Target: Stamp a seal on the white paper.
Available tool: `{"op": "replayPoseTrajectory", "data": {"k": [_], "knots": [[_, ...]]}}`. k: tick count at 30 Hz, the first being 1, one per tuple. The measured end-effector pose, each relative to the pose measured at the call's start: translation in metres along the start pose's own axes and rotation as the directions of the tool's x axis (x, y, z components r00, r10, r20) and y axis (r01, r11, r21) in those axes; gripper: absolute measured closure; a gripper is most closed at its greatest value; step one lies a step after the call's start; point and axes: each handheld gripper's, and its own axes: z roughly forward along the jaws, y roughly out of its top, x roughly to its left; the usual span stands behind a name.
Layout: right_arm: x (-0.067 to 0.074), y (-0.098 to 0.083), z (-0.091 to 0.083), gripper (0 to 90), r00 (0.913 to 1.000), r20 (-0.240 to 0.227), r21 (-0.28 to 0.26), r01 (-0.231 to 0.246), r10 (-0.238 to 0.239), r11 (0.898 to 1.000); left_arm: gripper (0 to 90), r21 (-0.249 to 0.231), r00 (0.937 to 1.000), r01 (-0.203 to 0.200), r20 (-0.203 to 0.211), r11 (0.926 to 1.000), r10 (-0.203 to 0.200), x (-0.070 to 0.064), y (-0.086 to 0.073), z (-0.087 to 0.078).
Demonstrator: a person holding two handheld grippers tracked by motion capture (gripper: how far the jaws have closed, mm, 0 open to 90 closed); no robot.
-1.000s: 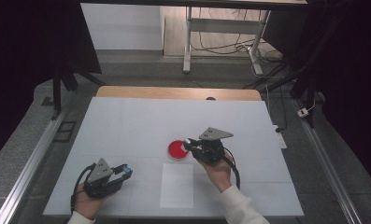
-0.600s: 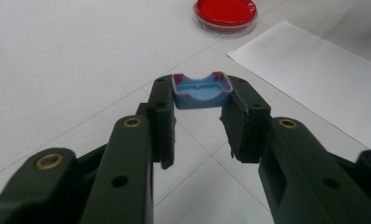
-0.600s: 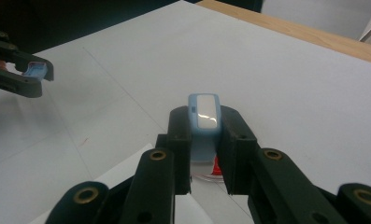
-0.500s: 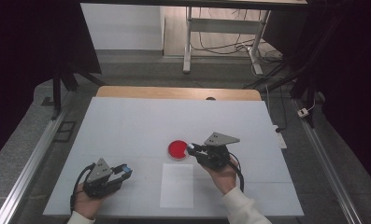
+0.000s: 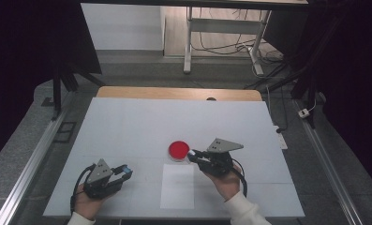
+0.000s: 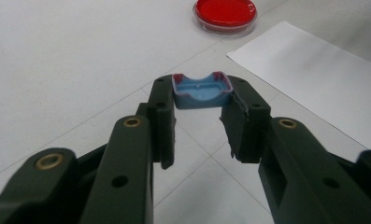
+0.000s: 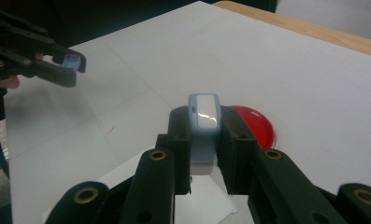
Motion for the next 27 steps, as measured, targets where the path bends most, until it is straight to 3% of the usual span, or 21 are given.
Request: {"op": "replayPoseTrajectory", "data": {"k": [13, 27], "knots": [[0.019, -0.005, -0.004, 75.3, 0.9983, -0.044, 0.018, 0.040, -0.039, 0.999, 65.1, -0.001, 1.0000, 0.002, -0.004, 1.0000, -0.002, 0.000, 0.000, 0.000], [0.033, -0.012, 0.004, 75.2, 0.9933, -0.092, 0.063, 0.075, -0.069, 0.995, 65.1, 0.000, 1.0000, 0.004, -0.002, 1.0000, -0.004, 0.000, 0.000, 0.000]]}}
